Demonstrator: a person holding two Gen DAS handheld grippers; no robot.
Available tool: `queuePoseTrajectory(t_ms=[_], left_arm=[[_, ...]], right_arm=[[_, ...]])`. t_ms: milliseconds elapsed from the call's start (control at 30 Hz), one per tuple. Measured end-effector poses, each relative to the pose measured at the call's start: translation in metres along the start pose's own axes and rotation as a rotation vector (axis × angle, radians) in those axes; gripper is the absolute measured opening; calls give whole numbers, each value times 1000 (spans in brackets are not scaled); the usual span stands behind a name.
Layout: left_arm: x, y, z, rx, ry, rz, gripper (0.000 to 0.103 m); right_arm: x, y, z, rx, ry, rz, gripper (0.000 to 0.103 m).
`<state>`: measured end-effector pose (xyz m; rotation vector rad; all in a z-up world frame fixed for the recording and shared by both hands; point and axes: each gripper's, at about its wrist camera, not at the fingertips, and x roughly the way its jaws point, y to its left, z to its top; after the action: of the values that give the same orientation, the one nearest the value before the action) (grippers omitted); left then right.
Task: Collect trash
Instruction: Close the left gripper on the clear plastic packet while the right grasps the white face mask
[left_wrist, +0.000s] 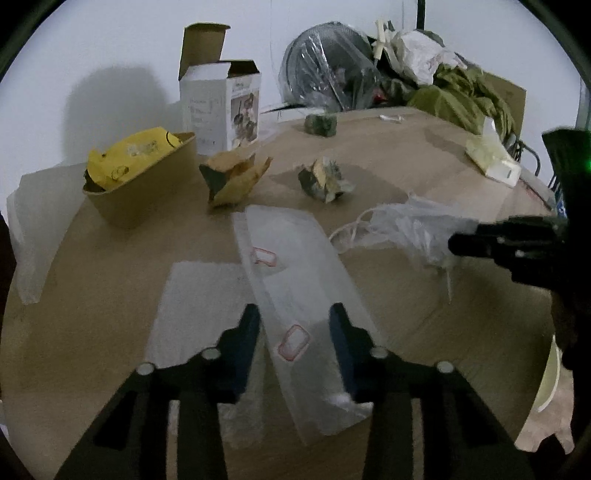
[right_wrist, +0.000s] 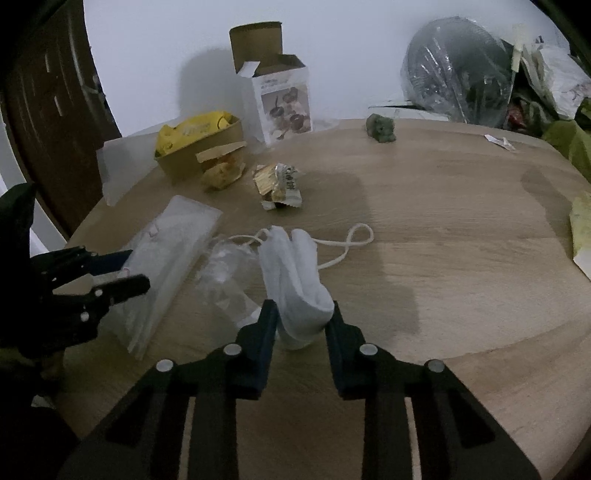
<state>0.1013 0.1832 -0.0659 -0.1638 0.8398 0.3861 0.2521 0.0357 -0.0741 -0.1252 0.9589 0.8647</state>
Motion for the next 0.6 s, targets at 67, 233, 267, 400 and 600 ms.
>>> queuePoseTrajectory(t_ms=[67, 233, 267, 400, 600], left_arm=[[-4, -1, 2, -3, -17, -2, 26], [-15, -4, 5, -11, -60, -19, 15], [-17, -5, 5, -12, -66, -25, 14], [-26, -11, 8, -8, -90, -51, 10], [-39, -20, 12, 5, -126, -73, 8]], right_arm=[[-4, -1, -1, 3, -9, -3, 22], [-16, -3, -3, 8, -38, -12, 21], [-18, -4, -3, 9, -43, -14, 21], [-30, -5, -2, 14, -80, -29, 20], [-51, -7, -2, 17, -136, -52, 18]])
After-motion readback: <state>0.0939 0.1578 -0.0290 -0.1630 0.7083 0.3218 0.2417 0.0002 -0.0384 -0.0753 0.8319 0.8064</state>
